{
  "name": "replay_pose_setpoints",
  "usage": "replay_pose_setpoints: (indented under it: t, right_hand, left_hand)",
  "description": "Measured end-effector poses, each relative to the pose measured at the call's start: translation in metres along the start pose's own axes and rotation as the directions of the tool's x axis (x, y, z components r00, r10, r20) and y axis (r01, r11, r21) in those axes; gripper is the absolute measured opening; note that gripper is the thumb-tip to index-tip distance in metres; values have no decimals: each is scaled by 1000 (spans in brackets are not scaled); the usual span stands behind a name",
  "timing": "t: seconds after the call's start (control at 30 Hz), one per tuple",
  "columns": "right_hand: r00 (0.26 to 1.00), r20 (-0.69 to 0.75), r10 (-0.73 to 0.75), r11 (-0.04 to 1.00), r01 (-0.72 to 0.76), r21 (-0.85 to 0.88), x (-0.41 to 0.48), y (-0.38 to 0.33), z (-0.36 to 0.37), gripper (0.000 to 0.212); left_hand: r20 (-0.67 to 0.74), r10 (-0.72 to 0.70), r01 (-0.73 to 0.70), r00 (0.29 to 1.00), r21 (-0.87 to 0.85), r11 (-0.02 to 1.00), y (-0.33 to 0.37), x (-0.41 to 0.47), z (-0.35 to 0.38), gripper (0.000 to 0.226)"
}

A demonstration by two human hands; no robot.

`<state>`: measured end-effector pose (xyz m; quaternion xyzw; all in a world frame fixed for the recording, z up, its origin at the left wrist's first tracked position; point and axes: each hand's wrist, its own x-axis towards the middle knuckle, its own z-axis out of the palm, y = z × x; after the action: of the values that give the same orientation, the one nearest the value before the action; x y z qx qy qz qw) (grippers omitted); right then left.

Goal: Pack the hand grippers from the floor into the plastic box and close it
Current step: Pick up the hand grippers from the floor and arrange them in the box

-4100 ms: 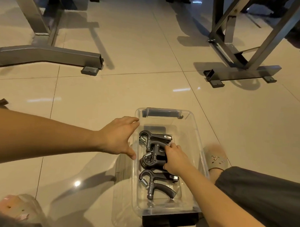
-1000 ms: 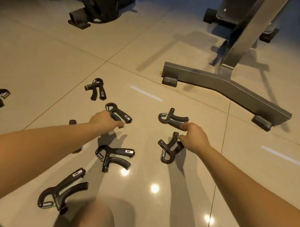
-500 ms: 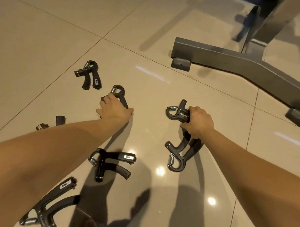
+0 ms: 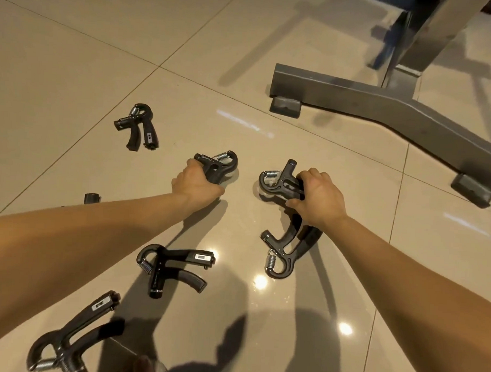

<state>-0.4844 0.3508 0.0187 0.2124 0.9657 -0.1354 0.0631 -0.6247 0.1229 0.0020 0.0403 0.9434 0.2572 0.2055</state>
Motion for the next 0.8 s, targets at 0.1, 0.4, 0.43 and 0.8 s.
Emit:
replay_pose_setpoints:
  t: [0.1, 0.4, 0.43, 0.8]
  right_hand:
    - [998, -62, -6, 999, 8, 42, -25, -2, -25, 50]
    - [988, -150, -36, 992, 53, 114, -148, -11, -122, 57]
    - [988, -146, -43, 988, 64, 142, -166, -13, -135, 57]
    - [951, -207, -229, 972, 236, 7, -374, -14, -270, 55]
  left_hand:
    - [97, 160, -163, 982, 26, 986, 18, -28, -23, 69]
    - [-7, 515, -512, 857, 103, 853, 45, -168, -111, 64]
    - [-3, 545, -540, 839, 121, 833, 50, -187, -122, 63]
    - [-8, 707, -692, 707, 197, 695, 98, -408, -210, 50]
